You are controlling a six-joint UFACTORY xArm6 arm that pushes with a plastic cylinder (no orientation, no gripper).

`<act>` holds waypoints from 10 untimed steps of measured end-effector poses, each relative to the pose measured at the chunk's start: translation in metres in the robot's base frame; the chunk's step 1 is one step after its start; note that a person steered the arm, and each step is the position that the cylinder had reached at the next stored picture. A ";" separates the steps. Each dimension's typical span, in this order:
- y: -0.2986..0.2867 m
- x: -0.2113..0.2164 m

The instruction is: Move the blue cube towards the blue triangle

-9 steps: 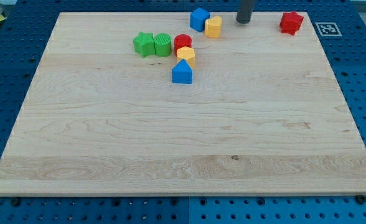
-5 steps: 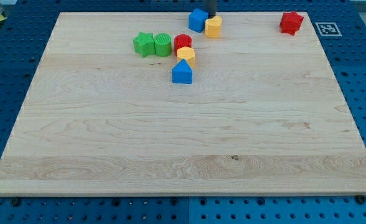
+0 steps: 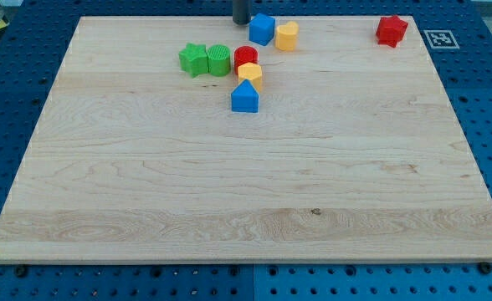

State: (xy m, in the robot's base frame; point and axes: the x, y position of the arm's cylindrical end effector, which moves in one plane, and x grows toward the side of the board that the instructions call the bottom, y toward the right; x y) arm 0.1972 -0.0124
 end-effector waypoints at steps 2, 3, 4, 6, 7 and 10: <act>0.010 0.021; 0.026 0.021; 0.043 0.027; 0.053 0.049; 0.065 0.052; 0.104 0.076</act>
State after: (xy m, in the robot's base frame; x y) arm 0.2730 0.0920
